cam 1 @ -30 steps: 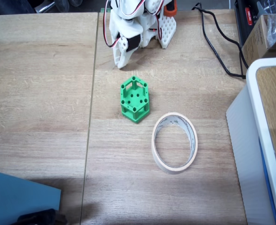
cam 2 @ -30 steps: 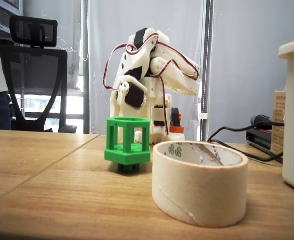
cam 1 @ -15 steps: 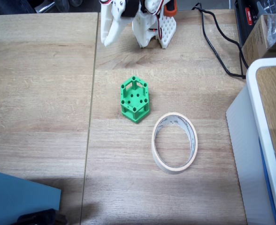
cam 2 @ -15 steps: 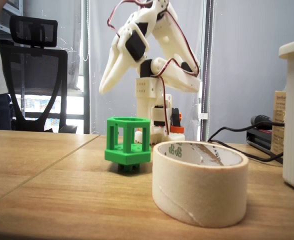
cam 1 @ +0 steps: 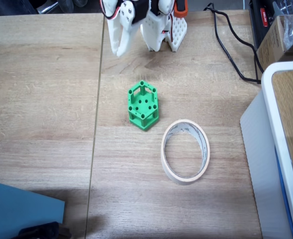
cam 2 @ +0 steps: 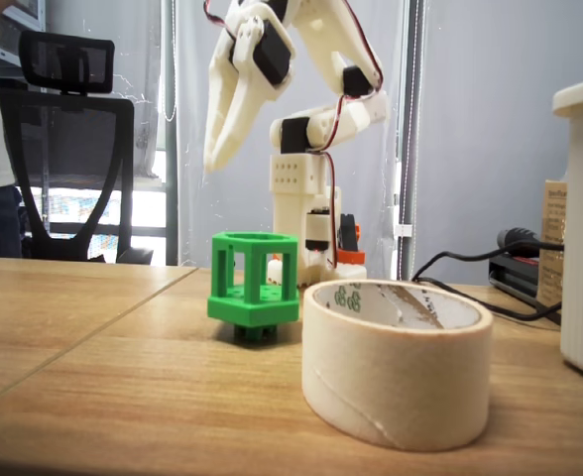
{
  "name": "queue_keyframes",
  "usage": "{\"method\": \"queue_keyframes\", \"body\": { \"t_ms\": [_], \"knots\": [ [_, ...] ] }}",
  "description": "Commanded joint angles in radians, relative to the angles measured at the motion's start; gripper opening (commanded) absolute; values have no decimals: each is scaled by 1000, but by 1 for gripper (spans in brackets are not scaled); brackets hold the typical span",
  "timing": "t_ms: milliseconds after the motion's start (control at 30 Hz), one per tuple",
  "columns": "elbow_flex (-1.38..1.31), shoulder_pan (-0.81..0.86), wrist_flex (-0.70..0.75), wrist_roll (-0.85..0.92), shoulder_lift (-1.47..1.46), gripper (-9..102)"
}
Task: Grasp a component and put it in the bin.
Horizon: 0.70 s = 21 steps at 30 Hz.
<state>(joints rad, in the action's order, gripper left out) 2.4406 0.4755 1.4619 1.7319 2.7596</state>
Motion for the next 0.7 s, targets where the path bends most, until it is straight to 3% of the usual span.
{"method": "queue_keyframes", "body": {
  "t_ms": [0, 267, 667],
  "knots": [
    [-81, -37, -14, -9, -34, 4],
    [-77, -112, -14, -29, -46, 11],
    [-92, -235, -15, -503, -130, 11]
  ]
}}
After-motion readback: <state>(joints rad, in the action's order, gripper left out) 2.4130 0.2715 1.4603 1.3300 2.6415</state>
